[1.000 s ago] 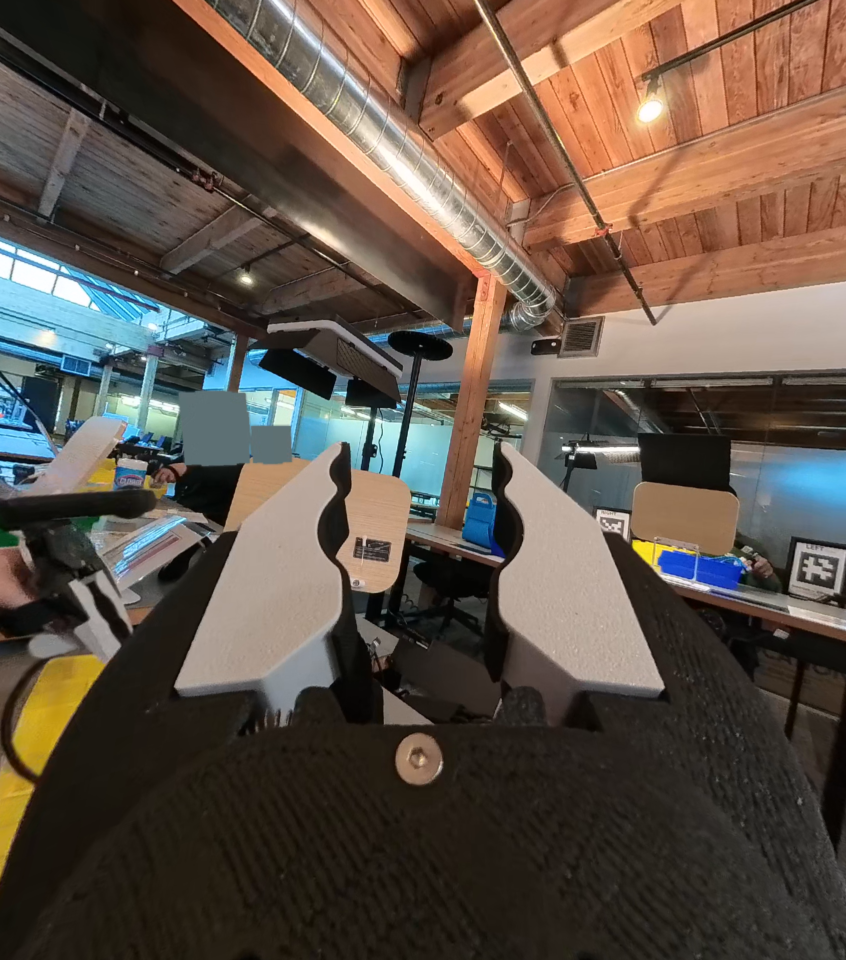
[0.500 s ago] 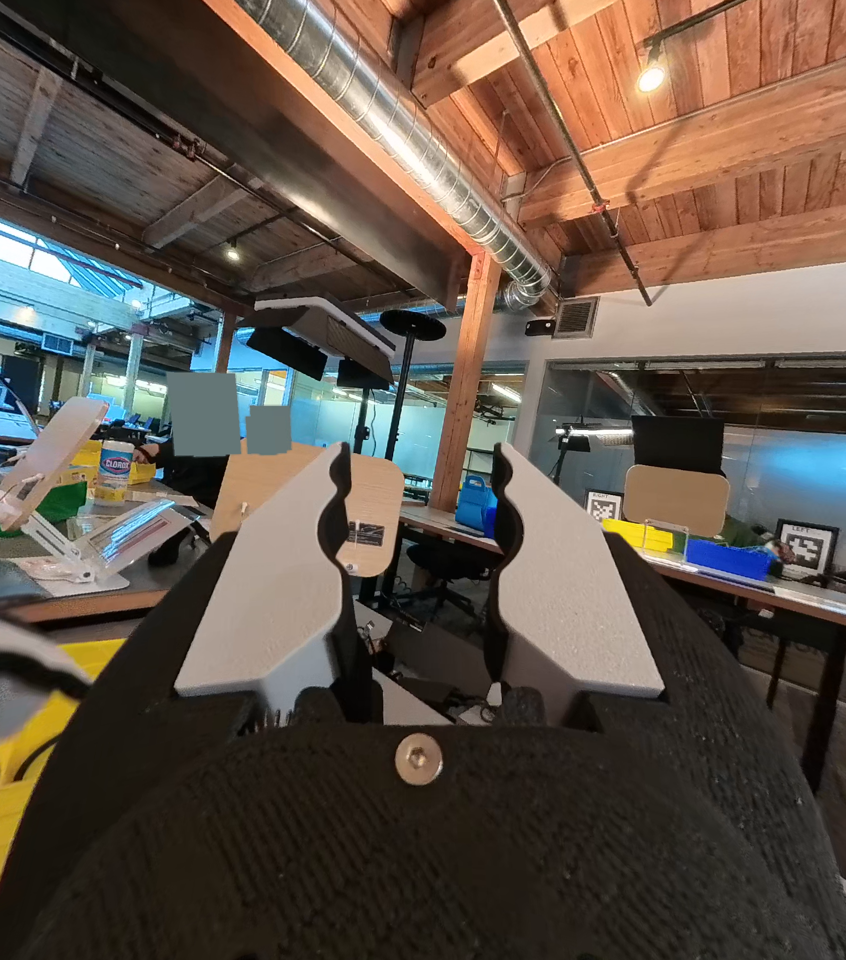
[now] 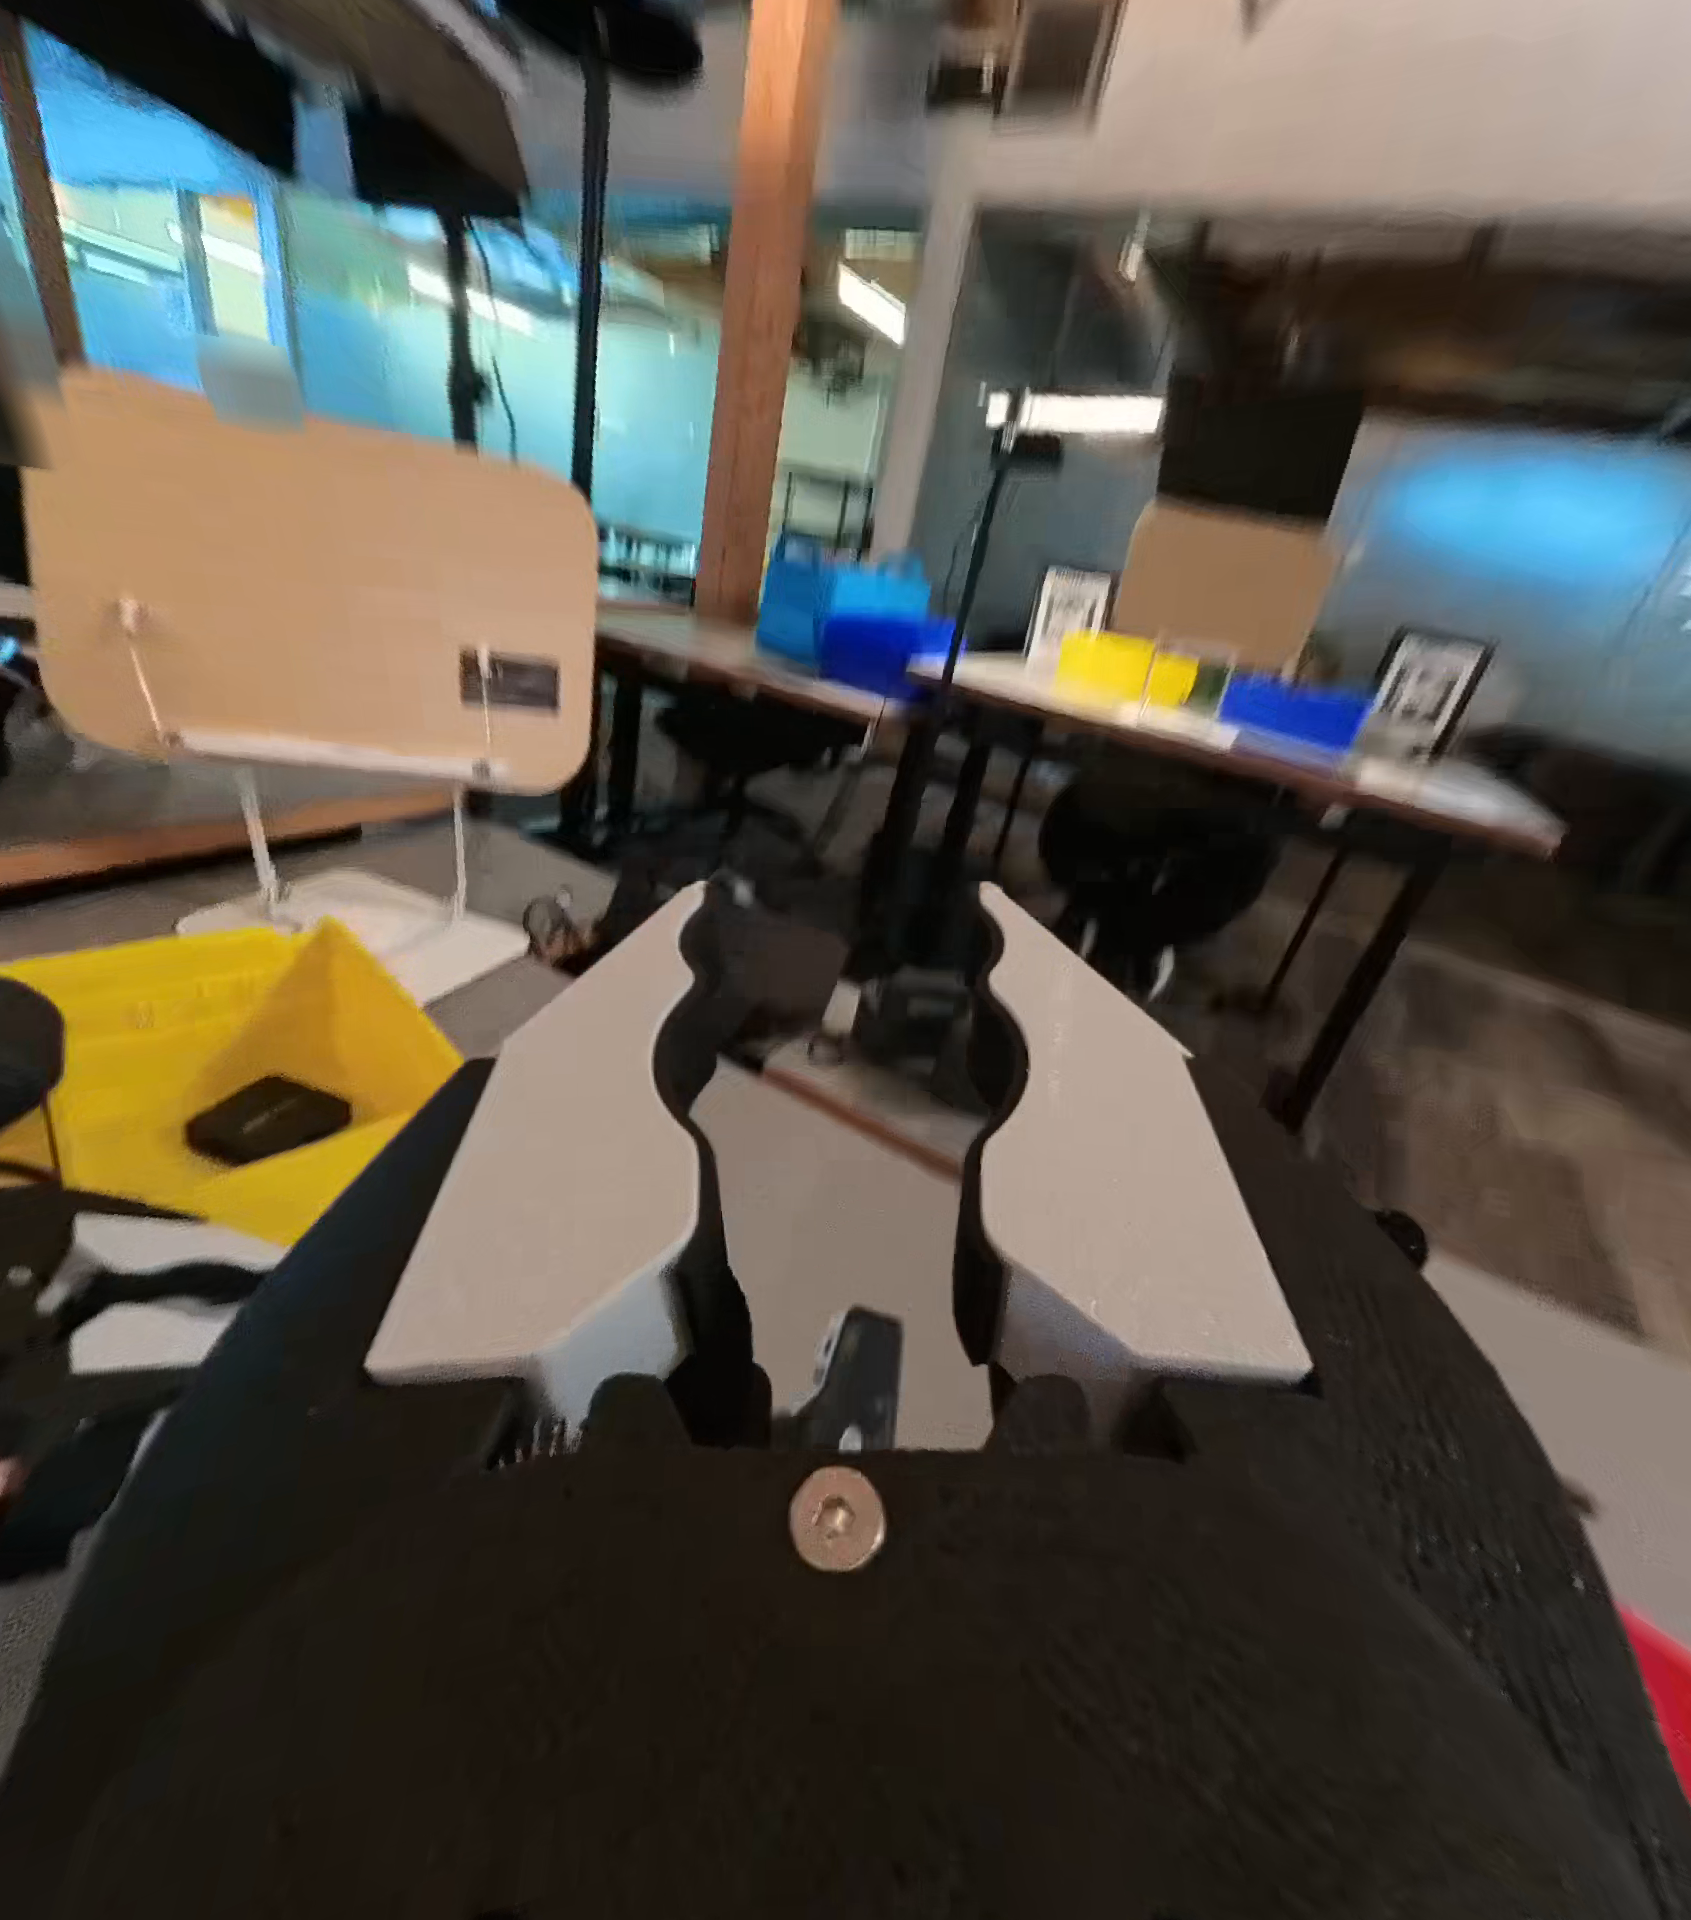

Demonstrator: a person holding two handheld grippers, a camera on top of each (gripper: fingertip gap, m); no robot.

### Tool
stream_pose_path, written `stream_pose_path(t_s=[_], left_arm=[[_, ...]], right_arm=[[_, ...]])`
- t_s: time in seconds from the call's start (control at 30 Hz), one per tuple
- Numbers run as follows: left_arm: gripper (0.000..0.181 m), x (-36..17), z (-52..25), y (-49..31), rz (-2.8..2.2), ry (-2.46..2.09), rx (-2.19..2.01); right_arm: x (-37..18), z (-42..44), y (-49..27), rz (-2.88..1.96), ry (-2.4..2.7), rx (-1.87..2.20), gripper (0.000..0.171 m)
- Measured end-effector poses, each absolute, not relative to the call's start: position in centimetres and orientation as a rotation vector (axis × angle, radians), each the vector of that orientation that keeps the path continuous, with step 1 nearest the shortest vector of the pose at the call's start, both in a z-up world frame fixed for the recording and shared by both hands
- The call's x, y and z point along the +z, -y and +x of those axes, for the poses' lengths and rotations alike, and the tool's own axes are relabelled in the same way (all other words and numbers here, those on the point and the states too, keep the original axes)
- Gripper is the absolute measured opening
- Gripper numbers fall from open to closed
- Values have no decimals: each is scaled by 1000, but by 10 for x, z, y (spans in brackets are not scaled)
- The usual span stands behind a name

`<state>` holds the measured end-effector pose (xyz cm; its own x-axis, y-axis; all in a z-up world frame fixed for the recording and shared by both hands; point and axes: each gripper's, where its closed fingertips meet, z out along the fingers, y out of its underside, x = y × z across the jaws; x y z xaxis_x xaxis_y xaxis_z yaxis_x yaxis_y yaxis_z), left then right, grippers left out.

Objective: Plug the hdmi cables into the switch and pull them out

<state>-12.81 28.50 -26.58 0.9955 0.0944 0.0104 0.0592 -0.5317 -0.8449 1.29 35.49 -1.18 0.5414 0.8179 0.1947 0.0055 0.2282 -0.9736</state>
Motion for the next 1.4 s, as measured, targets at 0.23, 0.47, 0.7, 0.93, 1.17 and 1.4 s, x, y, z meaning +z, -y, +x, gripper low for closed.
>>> stream_pose_path(t_s=[0.23, 0.47, 0.7, 0.93, 1.17, 1.4], left_arm=[[18, -274, -205, -286, -2110, 290, 224], [26, -273, -240, -306, -2109, 358, 175], [42, -180, -159, -366, -1988, -118, 54], [54, -158, -96, -397, -1949, -237, -455], [124, -241, -32, -440, -2286, -182, -948], [37, -274, 3, -438, -2376, -285, -1089]], right_arm=[[-79, -18, -403, -1474, 932, 609, 47], [-95, -26, -396, -1482, 1072, 576, 50], [-155, -26, -416, -1745, 1181, 470, 56], [-190, -10, -445, -1974, 1083, 315, 57], [-140, 31, -449, -1876, 893, 200, 58], [-100, 36, -432, -1723, 840, 276, 58]])
